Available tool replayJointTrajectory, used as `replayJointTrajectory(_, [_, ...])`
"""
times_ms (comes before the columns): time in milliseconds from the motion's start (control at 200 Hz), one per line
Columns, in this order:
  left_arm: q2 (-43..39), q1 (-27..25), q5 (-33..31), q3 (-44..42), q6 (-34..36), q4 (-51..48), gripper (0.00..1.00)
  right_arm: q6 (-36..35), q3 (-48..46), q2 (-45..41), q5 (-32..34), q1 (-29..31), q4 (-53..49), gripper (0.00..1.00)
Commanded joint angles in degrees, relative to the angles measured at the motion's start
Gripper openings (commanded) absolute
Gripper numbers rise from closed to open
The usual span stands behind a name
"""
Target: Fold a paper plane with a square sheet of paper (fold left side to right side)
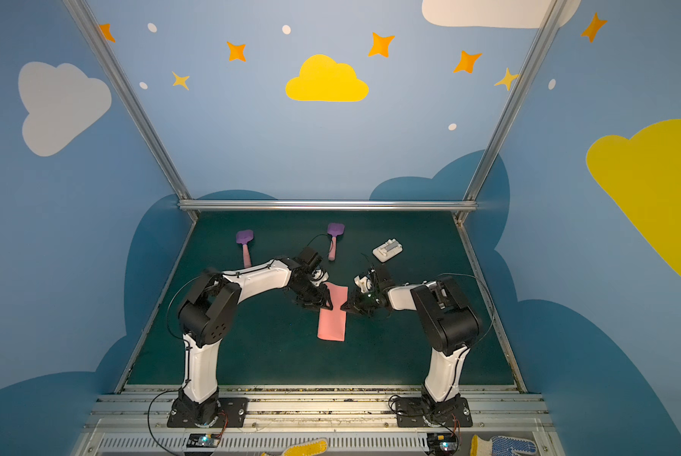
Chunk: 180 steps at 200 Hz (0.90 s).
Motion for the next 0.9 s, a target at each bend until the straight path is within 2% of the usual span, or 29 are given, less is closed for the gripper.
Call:
replayJointTrajectory(0, [1.13, 0.00, -0.92, -0.36, 1.33, -2.66, 0.53, -0.99, -1.67, 0.99, 2.59, -0.30, -1.88, 0.00])
replayJointTrajectory(195, [-5.88, 3.89, 0.91, -2.08, 1.12, -2.35, 0.60, -1.65, -2.17, 1.17, 3.22, -0.64, -2.49, 0.00])
replayJointTrajectory(320, [-9.99, 4.70, 4.05, -4.11, 0.71, -0.32, 0.60, -1.70, -2.30, 1.51, 3.39, -0.70, -2.76, 0.00])
replayJointTrajectory(380, [-11.04, 4.64, 7.00, -5.49, -0.25, 2.05, 0.54, -1.83, -2.32, 1.60, 3.64, -0.65, -2.96, 0.00])
replayJointTrajectory(526, [-11.13, 4.35, 12.42, -9.06, -3.62, 8.85, 0.26, -2.07, -2.48, 1.87, 4.31, -0.73, -3.64, 0.00])
replayJointTrajectory(576, [-10.45, 4.10, 13.11, -9.71, -4.33, 10.39, 0.19, -2.18, -2.39, 2.00, 4.52, -0.74, -3.81, 0.00])
replayJointTrajectory(826, [-6.68, 2.93, 13.17, -10.91, -5.90, 14.21, 0.14, -2.54, -2.26, 3.09, 5.05, -0.80, -4.35, 0.00])
replayJointTrajectory(896, [-6.35, 2.92, 11.50, -12.05, -6.81, 15.34, 0.13, -2.75, -2.24, 3.35, 5.23, -0.88, -4.57, 0.00])
